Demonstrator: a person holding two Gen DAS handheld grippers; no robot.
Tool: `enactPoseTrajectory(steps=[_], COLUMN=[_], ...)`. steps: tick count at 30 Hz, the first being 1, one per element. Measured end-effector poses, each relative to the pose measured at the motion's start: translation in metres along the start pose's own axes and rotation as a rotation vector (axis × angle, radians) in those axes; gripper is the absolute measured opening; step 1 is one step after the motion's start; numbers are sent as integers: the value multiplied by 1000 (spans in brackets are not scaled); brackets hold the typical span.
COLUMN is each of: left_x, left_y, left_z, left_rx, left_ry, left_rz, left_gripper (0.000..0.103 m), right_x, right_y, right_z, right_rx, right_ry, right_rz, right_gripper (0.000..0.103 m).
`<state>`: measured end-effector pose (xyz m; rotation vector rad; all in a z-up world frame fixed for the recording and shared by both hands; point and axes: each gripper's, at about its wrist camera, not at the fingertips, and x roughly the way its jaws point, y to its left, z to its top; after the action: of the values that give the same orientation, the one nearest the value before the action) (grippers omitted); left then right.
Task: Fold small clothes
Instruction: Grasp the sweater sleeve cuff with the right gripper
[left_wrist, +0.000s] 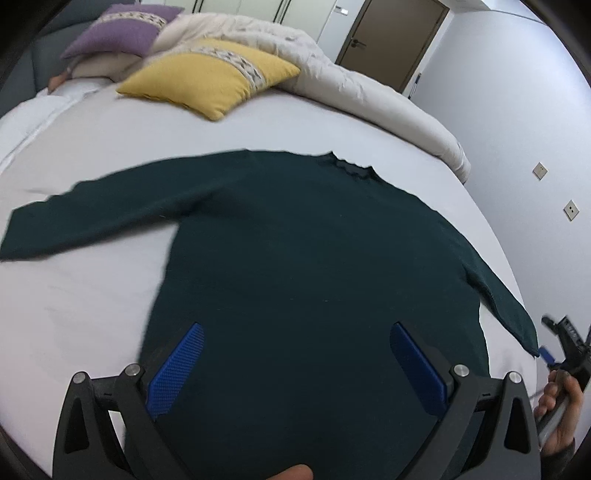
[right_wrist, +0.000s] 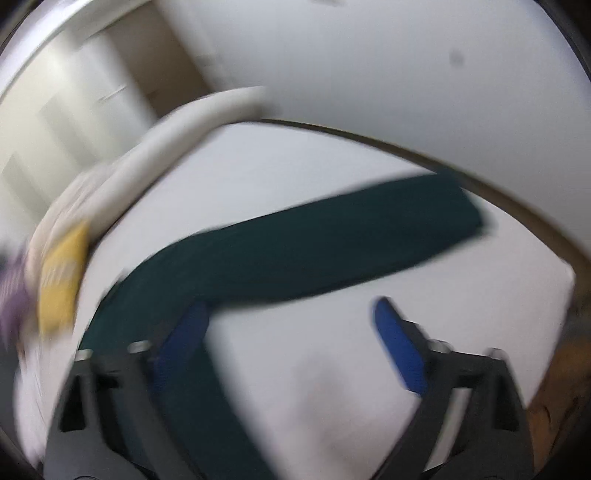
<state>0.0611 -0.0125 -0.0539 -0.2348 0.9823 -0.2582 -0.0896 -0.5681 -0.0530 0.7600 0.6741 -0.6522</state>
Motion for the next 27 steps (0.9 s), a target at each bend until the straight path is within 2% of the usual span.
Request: enactPoseTrajectory(steps=[2, 4, 5, 9, 11, 13, 15, 17, 19, 23, 25, 27], left_x=[17, 31, 37, 54, 63, 75, 72, 67, 63, 50, 44, 38], left_y=[-5, -10, -13, -25, -28, -29, -22, -14, -2, 24, 37, 53], left_z=[2, 4, 5, 10, 13, 16, 19, 22, 27, 39, 44, 47], left_rx=[11, 21, 28, 54, 46, 59, 51, 45, 12, -55, -79, -101], left_ry=[26, 25, 17, -27, 2, 86, 63, 39, 29, -17, -37, -54], left_rz=[-4, 3, 2, -29, -50, -56, -73, -77, -111, -145, -152, -157], left_gripper=[103, 103, 103, 103, 103, 103, 103, 103, 103, 103, 102, 102], right_x=[17, 31, 40, 58, 67, 72, 67, 57, 45, 38, 40, 44], right_y=[-57, -93, -106, -103, -100, -96, -84, -64, -23, 116, 198, 260], right_z=[26, 41, 47, 63, 68, 70, 74, 74, 74, 49, 14, -24], right_rx=[144, 224, 243, 163, 156, 125, 116, 72, -8, -223, -347, -425], right_ry=[1, 3, 7, -23, -28, -21, -24, -47, -75, -31, 16, 63], right_rz=[-62, -114, -112, -100, -87, -121, -112, -86, -35, 147, 263, 345], right_gripper=[79, 79, 79, 76, 62, 26, 14, 13, 12, 12, 12, 12])
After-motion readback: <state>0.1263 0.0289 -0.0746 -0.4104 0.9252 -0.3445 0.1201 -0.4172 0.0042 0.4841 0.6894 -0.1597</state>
